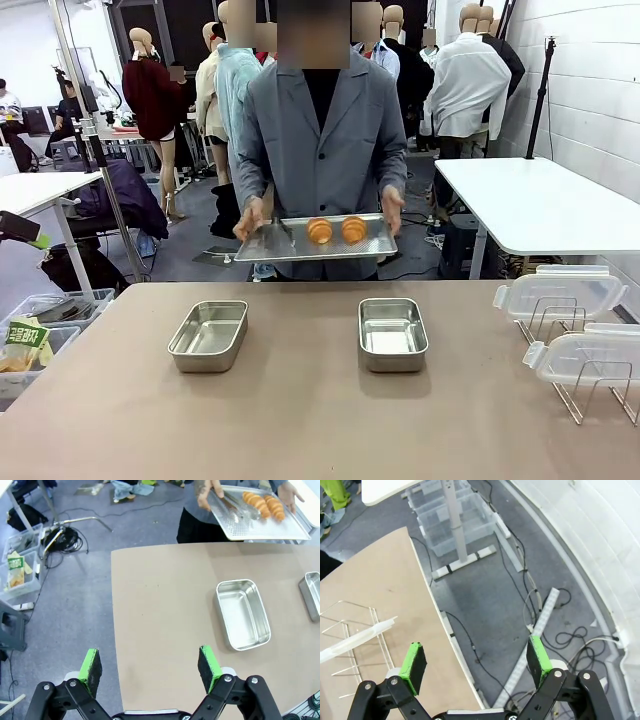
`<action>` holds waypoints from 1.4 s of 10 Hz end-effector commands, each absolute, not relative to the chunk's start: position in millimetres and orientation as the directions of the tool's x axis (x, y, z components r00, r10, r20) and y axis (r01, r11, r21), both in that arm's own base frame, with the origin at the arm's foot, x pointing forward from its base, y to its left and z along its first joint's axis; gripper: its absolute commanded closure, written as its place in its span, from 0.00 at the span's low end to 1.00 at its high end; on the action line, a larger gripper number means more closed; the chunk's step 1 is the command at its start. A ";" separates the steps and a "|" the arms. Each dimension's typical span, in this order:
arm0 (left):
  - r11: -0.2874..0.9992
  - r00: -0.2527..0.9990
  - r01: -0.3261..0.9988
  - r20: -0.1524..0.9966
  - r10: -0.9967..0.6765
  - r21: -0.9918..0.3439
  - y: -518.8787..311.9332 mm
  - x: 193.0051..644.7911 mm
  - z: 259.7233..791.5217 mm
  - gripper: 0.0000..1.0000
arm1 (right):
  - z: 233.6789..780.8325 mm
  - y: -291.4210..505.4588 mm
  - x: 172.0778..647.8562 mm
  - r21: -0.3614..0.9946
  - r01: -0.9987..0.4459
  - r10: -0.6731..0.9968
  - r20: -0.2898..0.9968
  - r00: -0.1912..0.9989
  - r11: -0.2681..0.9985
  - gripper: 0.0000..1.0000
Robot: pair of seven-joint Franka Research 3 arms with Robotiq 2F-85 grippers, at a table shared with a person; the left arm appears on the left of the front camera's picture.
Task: Place the bread in airtight containers.
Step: Lift both Airtight Container.
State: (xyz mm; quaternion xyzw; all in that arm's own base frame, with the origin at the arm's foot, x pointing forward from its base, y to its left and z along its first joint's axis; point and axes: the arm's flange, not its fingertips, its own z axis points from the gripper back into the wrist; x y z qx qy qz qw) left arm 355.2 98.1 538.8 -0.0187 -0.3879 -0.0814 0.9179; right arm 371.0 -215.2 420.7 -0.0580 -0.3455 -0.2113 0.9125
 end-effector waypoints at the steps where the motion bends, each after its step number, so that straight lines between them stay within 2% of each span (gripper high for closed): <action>1: 0.987 0.688 0.158 0.714 -0.130 0.027 99.7 355.2 538.1 0.00 | 421.6 -213.2 370.6 0.031 0.425 -0.342 0.648 0.680 0.905 0.00; 12: 0.987 0.688 0.158 0.714 -0.130 0.027 99.7 355.2 538.1 0.00 | 420.7 -215.1 371.1 0.040 0.426 -0.345 0.655 0.672 0.904 0.00; 14: 0.981 0.680 0.196 0.721 -0.133 -0.003 72.2 363.3 550.9 0.00 | 483.7 -162.5 374.3 0.084 0.306 -0.274 0.704 0.655 0.948 0.00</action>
